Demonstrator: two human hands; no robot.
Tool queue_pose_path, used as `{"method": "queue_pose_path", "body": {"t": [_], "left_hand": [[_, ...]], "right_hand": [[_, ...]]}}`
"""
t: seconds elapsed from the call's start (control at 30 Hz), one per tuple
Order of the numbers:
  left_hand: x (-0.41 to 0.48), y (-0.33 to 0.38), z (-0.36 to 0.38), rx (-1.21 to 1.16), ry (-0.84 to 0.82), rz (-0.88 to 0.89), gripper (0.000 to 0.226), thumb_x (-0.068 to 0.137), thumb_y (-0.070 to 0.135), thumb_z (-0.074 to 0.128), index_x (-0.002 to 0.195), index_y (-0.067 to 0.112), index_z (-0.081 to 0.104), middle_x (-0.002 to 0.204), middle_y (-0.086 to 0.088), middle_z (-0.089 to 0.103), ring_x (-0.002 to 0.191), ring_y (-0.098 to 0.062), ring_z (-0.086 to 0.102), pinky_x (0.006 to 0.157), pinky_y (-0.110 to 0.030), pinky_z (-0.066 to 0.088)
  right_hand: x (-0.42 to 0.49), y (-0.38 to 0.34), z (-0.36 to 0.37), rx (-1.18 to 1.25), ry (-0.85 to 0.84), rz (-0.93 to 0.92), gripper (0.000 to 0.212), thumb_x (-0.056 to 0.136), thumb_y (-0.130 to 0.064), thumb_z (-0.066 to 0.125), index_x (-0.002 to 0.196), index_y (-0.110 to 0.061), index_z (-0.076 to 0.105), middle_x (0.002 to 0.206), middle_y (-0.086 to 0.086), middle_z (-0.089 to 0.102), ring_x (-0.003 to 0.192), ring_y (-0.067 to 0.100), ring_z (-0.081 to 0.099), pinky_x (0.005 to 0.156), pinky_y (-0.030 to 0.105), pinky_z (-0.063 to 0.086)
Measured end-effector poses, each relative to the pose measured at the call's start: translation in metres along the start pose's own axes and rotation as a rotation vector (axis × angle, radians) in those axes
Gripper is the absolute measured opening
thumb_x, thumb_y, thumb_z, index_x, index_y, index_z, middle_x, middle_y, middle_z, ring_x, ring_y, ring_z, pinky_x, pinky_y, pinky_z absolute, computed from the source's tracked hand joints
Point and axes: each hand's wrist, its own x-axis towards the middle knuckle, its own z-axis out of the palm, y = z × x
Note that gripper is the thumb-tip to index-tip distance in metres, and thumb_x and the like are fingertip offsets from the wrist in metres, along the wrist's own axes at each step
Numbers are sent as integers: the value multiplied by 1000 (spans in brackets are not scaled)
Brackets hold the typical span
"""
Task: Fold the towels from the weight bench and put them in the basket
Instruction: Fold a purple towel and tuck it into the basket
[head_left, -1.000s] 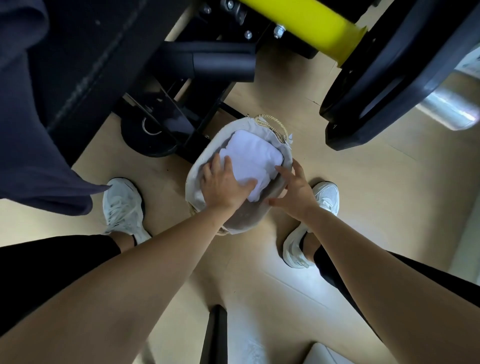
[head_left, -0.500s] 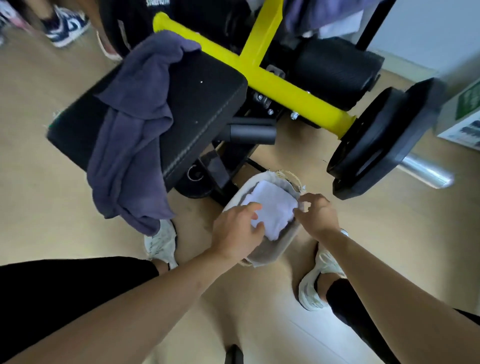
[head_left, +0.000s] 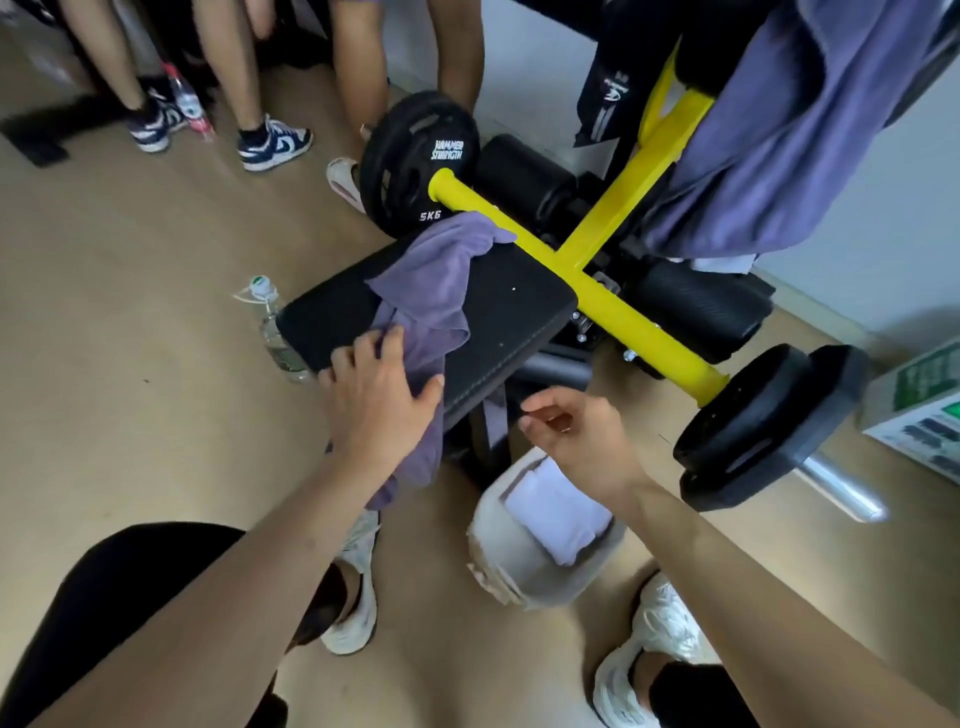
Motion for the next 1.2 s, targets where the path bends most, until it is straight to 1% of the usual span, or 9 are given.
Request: {"method": "queue_pose_path", "body": {"t": [0.23,0.4,0.47,0.57,0.73,0.83,0.93,1.07,1.2], "left_hand": [[12,-10,-2,-326,-61,67,19,95,16,64,111,10,72,98,-16,63,89,-39,59,70,-40,41],[0,0,-12,-697,-303,134,20,97,19,56,106,11,72,91,-5,70,87,-27,64,78,-44,51],[-6,6,-19,-770,-408,188,23,94,27,51,94,12,69,78,-3,66,76,-25,61,75,-50,49],[-15,15,-28,-778,-480,243,22,93,28,48,83,15,63,66,1,57,67,-23,54,70,-52,46],[-22,25,-30,-714,-471,209,18,100,17,50,83,17,56,68,9,55,69,-15,52,69,-42,43],[-26,33,-28,-642,-526,251,14,100,22,56,89,20,65,71,11,63,72,-10,59,70,-35,46],[-34,49,-23,-674,-598,266,14,95,22,65,103,26,75,95,11,75,96,-9,69,90,-35,54],[-44,80,-26,-928,-825,244,21,97,18,64,114,25,75,109,11,76,109,-4,68,99,-25,51],[-60,106,-15,-986,-989,329,22,98,15,66,119,11,71,113,-4,76,113,-15,69,102,-30,50]], "right_hand": [[8,-26,19,51,-39,-26,39,87,-1,72,124,-14,64,105,9,63,66,-4,57,69,6,46],[3,-26,26,7,-34,-297,62,79,17,66,136,-8,58,138,10,45,112,21,59,93,25,52],[-1,-23,22,-29,27,-313,54,77,18,63,125,-5,66,130,13,51,115,17,57,95,21,49],[-12,-14,6,-91,104,-203,35,77,13,68,102,-10,74,104,6,61,89,5,60,83,16,48],[-44,6,-33,-61,115,-31,6,84,-8,77,82,-13,73,75,5,69,68,19,61,70,37,53],[-70,8,-52,7,108,-92,15,88,-17,76,77,-10,68,86,5,67,76,16,62,74,36,51],[-87,9,-62,177,108,-83,15,92,-13,70,78,-11,67,103,2,74,98,19,68,86,36,53],[-87,16,-65,273,120,-35,21,92,-16,68,74,-11,58,71,11,64,69,12,57,63,31,45],[-81,24,-76,367,105,-1,24,94,-7,66,74,-3,55,64,-4,55,59,5,48,57,16,39]]}}
